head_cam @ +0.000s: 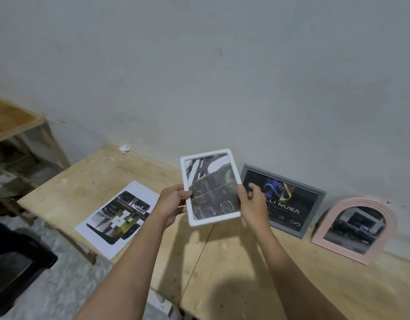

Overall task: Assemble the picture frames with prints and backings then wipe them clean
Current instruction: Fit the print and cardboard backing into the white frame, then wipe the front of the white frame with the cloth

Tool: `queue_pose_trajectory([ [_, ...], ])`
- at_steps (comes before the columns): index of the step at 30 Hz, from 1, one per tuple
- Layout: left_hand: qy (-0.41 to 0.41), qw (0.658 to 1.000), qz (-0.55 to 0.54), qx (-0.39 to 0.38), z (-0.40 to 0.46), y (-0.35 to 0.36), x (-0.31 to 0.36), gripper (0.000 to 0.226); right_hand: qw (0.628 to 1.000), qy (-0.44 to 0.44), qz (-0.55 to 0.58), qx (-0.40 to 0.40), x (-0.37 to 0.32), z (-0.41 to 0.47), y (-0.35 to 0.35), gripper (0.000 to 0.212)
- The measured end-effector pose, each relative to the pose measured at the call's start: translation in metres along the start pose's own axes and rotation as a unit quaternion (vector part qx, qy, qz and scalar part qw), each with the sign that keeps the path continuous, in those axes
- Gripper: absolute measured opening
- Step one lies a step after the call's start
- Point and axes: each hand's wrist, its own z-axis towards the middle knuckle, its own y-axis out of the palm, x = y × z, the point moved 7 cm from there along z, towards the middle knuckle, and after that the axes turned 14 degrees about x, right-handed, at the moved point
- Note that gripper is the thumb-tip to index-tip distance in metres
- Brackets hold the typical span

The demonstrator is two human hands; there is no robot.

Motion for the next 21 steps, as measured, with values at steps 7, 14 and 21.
queue_pose_trajectory([
  [7,-0.022,0.995,-0.094,0.001,0.033,-0.005,-0.004,0.023,0.961,0.163,0.151,-0.164,0.027,0.018,0.07,0.053],
  [14,-0.027,0.991,-0.073,0.109,0.098,-0.034,-0.019,0.019,0.972,0.107,0.079,-0.193,0.024,0.085,0.135,0.019],
  [21,-0.044,0.984,-0.059,0.164,0.14,-0.051,-0.047,0.017,0.901,-0.151,-0.32,-0.252,0.062,0.172,0.237,0.047],
])
